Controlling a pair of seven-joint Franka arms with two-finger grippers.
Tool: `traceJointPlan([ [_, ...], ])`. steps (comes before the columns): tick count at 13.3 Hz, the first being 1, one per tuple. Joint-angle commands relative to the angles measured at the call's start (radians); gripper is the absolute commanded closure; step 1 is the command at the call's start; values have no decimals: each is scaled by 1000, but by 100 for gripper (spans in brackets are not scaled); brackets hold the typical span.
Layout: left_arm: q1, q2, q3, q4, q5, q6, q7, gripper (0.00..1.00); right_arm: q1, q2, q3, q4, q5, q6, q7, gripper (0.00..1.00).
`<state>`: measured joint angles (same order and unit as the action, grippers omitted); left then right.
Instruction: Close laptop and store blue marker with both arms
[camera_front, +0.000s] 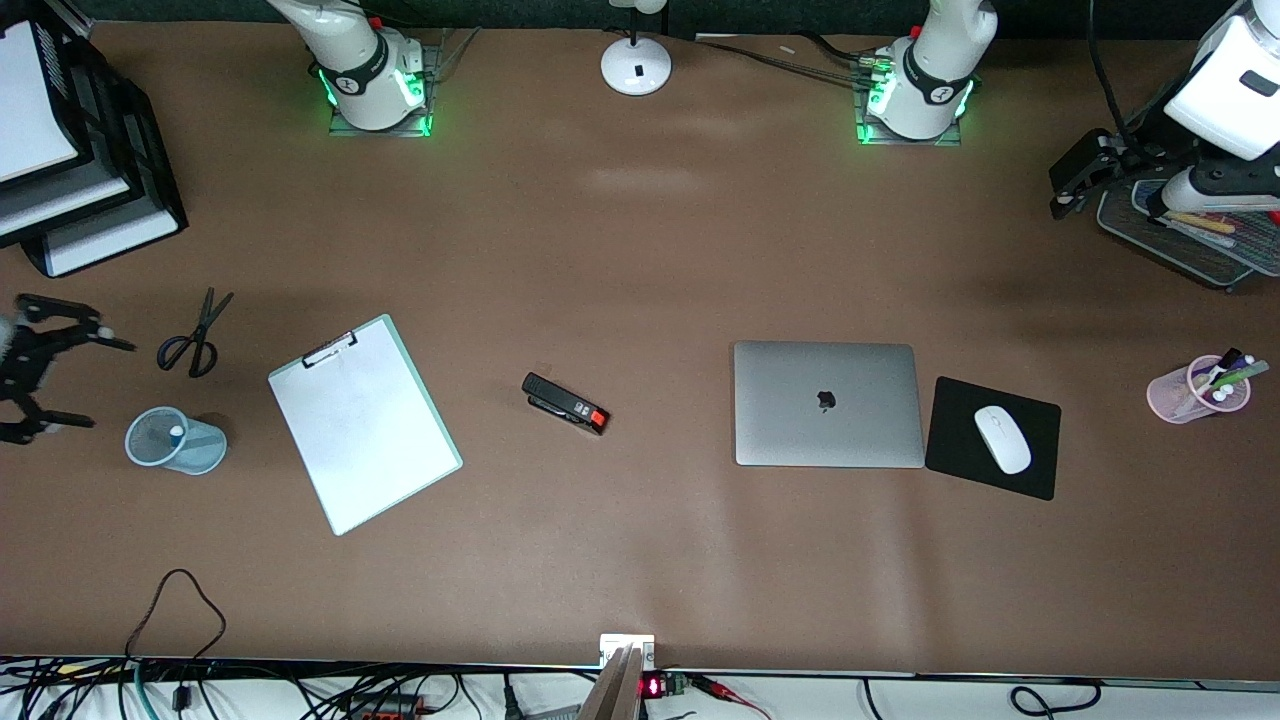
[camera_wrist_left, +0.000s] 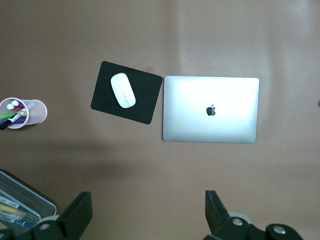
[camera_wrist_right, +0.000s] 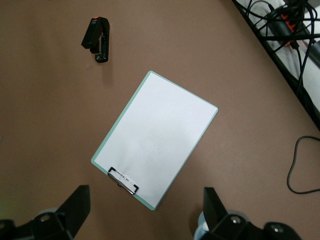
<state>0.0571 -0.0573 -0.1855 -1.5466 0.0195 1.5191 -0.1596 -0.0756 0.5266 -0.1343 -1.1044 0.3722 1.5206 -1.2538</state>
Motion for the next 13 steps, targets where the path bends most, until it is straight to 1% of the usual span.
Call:
traceJointPlan([
  [1, 12, -16, 1, -4, -13, -7, 23, 0, 63, -2, -10, 21, -50, -2, 193, 0],
  [2, 12, -16, 3, -4, -13, -11, 25, 0, 77, -2, -8, 23, -55, -3, 273, 0],
  [3, 12, -16, 3, -4, -13, -11, 25, 0, 89, -23, -1, 18, -82, 1, 336, 0],
  [4, 12, -16, 3, -4, -13, -11, 25, 0, 108, -43, 2, 0, -125, 3, 418, 0],
  [5, 12, -16, 3, -4, -13, -13, 23, 0, 120, -66, 2, -24, -150, 3, 509, 0],
  [8, 12, -19, 3, -6, -13, -14, 23, 0, 137, -170, 4, -165, -182, 1, 843, 0],
  [10, 12, -21, 3, -6, -13, -22, 25, 0, 142, -214, 4, -213, -214, -11, 985, 0],
  [12, 12, -21, 3, -6, -13, -27, 25, 0, 155, -247, 5, -250, -277, -26, 1100, 0],
  [13, 12, -22, 3, -7, -13, -28, 25, 0, 180, -263, 5, -258, -332, -43, 1138, 0],
])
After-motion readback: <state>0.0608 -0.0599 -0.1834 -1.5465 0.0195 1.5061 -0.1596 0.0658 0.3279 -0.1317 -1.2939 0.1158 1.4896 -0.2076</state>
